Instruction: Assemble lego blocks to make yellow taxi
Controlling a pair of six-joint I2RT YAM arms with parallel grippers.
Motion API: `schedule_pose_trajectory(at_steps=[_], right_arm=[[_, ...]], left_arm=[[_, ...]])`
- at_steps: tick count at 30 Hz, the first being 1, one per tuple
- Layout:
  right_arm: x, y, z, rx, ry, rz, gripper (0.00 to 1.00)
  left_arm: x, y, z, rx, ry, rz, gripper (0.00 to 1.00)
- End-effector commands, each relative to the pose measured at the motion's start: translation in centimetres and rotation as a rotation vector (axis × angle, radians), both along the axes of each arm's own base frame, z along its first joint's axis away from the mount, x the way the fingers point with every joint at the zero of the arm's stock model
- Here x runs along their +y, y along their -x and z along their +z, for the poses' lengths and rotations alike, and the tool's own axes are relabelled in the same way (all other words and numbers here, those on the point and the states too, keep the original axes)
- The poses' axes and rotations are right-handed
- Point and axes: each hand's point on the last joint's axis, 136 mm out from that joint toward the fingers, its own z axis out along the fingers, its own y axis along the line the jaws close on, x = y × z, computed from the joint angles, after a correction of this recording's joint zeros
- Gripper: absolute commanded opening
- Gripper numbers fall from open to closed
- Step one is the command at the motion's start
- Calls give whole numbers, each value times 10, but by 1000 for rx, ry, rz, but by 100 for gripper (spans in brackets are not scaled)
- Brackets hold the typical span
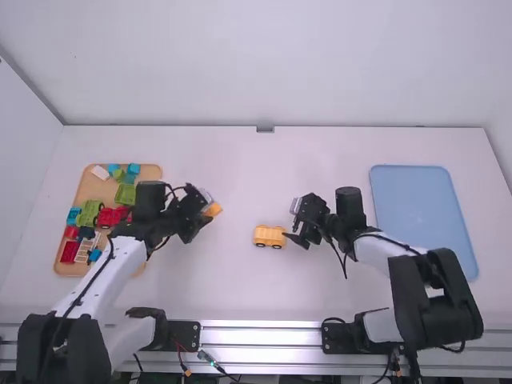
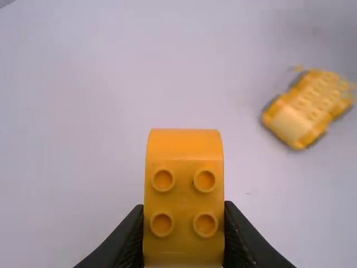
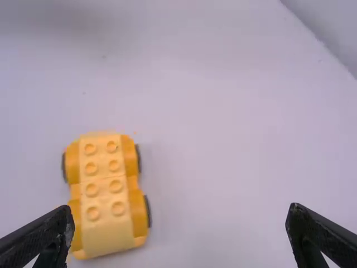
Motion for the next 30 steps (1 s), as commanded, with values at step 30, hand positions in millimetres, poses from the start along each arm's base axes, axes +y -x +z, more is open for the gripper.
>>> schedule_pose_trajectory(at_steps=[30], right_arm=[[21, 27, -51, 33, -113, 90, 99]], left_arm=[[-113, -2, -43, 58, 11, -655, 4]])
